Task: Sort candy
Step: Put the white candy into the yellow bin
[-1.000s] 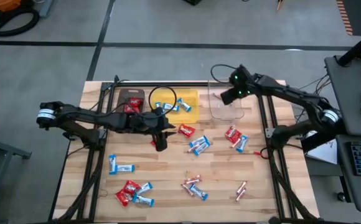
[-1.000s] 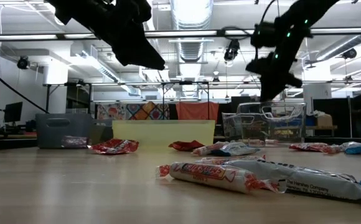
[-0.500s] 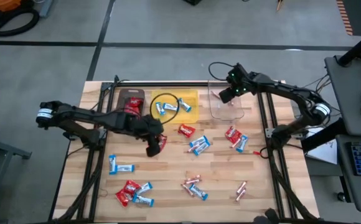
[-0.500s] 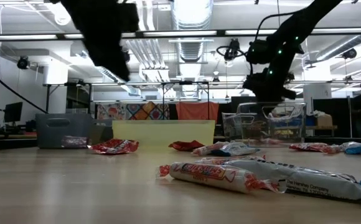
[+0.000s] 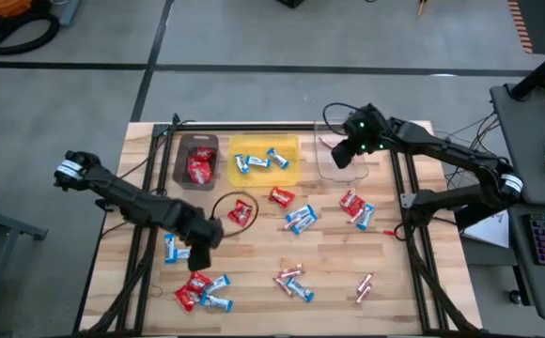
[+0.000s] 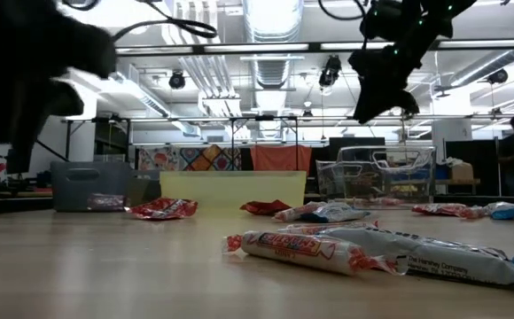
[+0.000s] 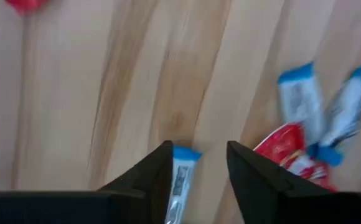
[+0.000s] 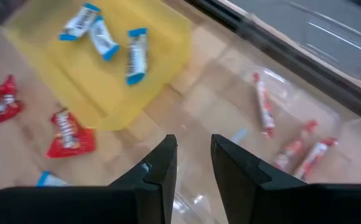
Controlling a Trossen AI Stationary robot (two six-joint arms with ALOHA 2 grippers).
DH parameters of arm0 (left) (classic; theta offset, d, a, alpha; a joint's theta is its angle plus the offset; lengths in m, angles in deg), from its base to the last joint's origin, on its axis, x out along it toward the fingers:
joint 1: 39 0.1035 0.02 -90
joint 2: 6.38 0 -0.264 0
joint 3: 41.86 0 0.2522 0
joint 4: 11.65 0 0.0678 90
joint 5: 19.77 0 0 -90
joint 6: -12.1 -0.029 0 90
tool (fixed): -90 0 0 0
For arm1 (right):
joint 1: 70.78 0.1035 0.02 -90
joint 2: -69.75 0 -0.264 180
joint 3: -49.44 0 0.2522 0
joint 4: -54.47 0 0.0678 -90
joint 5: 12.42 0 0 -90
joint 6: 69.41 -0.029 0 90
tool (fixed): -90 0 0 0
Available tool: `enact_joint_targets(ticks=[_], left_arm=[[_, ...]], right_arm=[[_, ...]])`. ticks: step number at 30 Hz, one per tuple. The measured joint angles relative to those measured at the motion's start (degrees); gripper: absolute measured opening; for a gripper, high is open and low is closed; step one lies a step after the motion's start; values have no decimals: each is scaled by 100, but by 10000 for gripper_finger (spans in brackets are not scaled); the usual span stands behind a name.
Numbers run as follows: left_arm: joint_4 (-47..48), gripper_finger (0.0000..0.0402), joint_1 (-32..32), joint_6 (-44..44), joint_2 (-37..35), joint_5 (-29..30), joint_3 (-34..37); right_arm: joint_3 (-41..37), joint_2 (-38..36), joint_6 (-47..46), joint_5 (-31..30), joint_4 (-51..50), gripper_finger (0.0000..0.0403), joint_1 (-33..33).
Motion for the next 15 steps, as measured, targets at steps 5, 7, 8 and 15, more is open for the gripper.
enact_joint_targets(ticks=[5,7,8,15], left_arm=[[-67,196,-636,169,0,660,415],[-116,212,-826,266,0,684,596],[-117,217,-921,325,0,684,669],[-287,216,-1282,919,0,610,1152]], right_arm=[[0,-57,-87,-29,127,93,358],[0,-54,-87,-29,122,93,459],[0,-52,-89,-29,124,93,503],[0,-48,-150,-54,126,93,663]])
